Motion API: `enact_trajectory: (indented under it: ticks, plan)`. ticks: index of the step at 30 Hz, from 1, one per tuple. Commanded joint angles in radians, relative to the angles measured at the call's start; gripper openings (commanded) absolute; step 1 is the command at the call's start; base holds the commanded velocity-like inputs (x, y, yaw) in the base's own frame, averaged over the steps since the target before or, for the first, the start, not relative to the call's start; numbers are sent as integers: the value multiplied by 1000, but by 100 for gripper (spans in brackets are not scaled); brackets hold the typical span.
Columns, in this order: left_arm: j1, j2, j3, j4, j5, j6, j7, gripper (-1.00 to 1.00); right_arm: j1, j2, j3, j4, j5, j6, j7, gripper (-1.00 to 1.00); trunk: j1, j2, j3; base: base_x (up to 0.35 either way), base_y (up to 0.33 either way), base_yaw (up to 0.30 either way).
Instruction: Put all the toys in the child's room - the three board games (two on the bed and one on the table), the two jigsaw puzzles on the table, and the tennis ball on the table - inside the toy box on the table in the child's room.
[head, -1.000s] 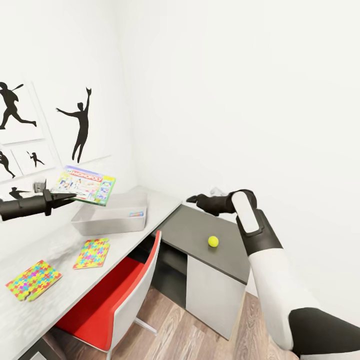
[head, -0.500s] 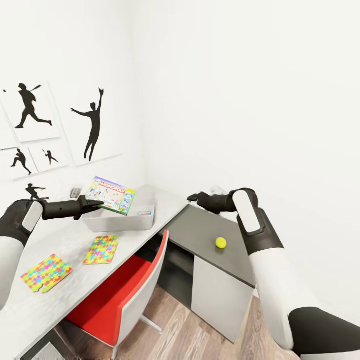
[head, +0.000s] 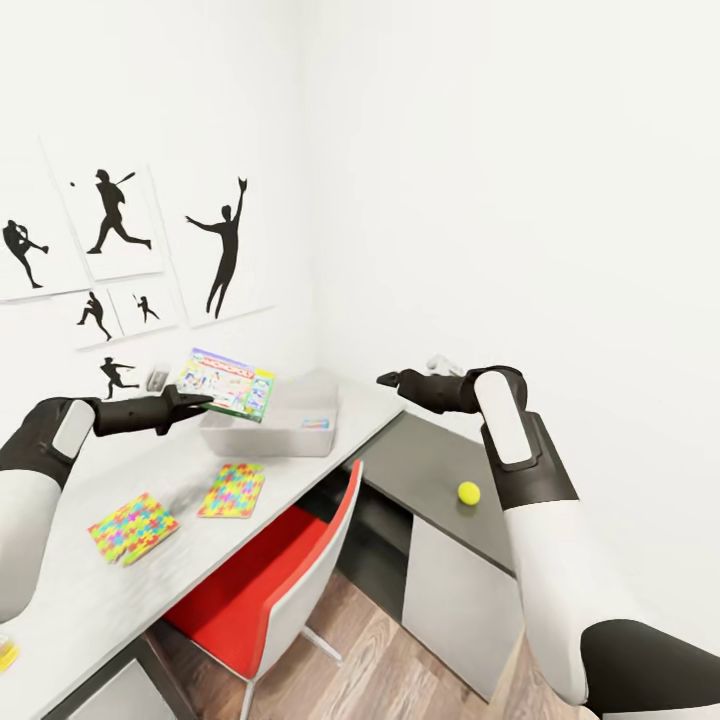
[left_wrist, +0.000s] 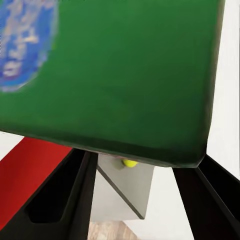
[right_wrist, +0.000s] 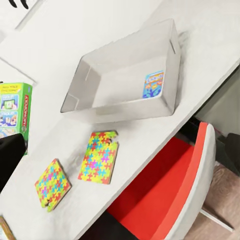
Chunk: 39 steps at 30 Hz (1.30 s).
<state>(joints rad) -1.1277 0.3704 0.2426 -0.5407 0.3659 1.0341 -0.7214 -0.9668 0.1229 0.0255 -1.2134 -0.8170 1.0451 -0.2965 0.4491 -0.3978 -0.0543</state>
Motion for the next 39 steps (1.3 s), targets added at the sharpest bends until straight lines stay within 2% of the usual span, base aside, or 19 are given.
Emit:
enact_trajectory:
  ticks: [1,10,39]
  plan:
    - [-1,0,6,0,-7,3,-8,-100,-1,0,0,-1,-10,2,-10,100,1,-2,-2,140,0,-76]
    - [-1,-3,12,-5,-7,3,-9,-100,-1,1,1,-1,-10,2,-10,100,1,-2,3,114,-9,-88]
    - [-1,-4,12,-5,-7,3,-9,-100,-1,8,2,-1,-10,2,-11,100,1,-2,3,52,-8,5]
